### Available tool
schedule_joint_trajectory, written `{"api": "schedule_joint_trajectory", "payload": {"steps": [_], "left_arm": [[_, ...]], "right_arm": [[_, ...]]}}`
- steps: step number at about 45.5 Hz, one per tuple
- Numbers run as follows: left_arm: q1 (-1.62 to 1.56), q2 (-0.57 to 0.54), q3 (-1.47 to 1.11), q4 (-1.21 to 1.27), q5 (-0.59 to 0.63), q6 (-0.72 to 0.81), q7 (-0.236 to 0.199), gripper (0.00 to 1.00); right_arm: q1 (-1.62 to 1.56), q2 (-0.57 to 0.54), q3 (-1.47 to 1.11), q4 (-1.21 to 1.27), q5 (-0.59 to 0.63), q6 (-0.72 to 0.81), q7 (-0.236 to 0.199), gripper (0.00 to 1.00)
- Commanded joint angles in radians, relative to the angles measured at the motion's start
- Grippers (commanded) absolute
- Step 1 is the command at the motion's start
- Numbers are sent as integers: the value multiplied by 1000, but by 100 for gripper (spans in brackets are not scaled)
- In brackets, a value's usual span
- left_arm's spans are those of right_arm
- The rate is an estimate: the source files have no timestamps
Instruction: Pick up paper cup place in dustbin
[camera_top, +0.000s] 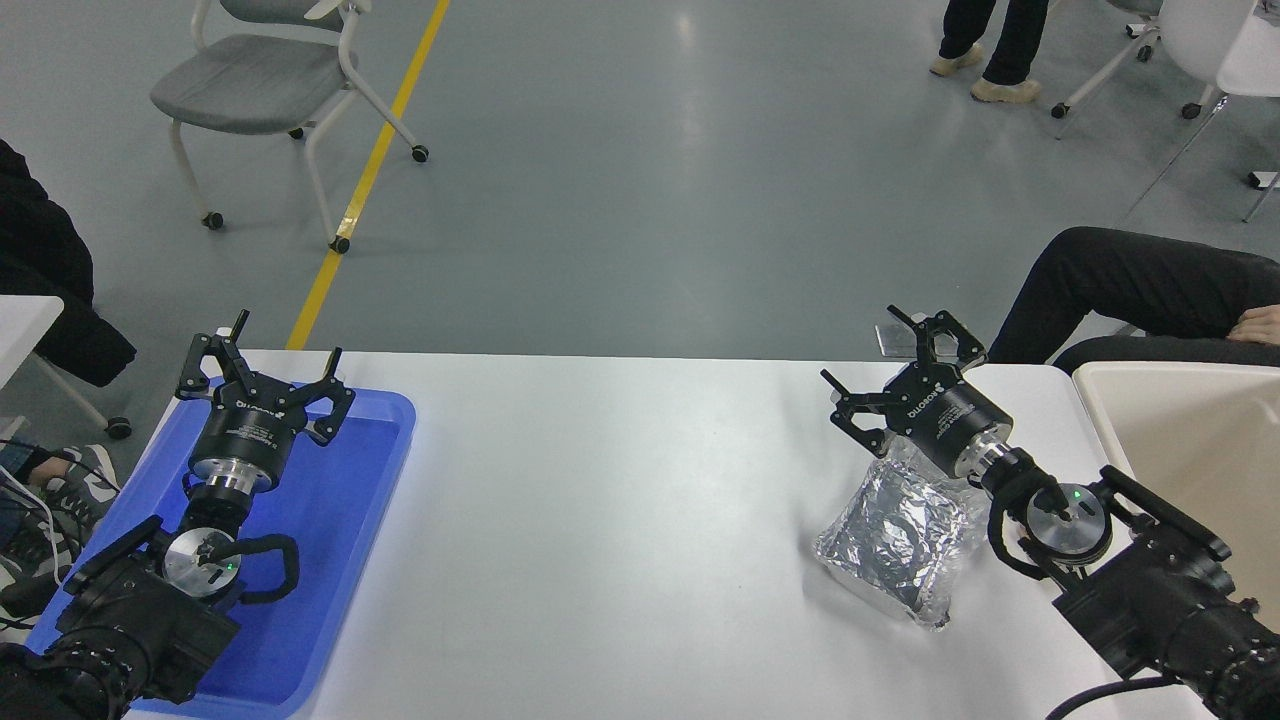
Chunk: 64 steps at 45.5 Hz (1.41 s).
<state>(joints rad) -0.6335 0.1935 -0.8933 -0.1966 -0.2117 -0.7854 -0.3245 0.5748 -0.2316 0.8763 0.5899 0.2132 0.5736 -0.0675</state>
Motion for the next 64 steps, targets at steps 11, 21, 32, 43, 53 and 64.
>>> {"api": "schedule_joint_trajectory", "payload": {"steps": [11,21,32,43,53,64], "left_arm": [[-2,0,-1,-1,0,0,1,100],[-2,0,-1,2,0,0,1,100],[0,0,-1,-1,0,0,1,100],[0,0,-1,-1,0,0,1,100],[0,0,-1,-1,0,0,1,100],[-2,0,1,2,0,0,1,100]], "right_arm": [[2,1,0,-2,0,0,0,100],[0,-3,-5,2,-3,3,-3,100],[34,-2,-23,5,-37,2,-3,100],[154,-43,-72,5,-247,-5,-18,100],[341,-166,-298,13,-294,-6,-17,100],[496,-235,-523,65,-298,2,-17,100]]}}
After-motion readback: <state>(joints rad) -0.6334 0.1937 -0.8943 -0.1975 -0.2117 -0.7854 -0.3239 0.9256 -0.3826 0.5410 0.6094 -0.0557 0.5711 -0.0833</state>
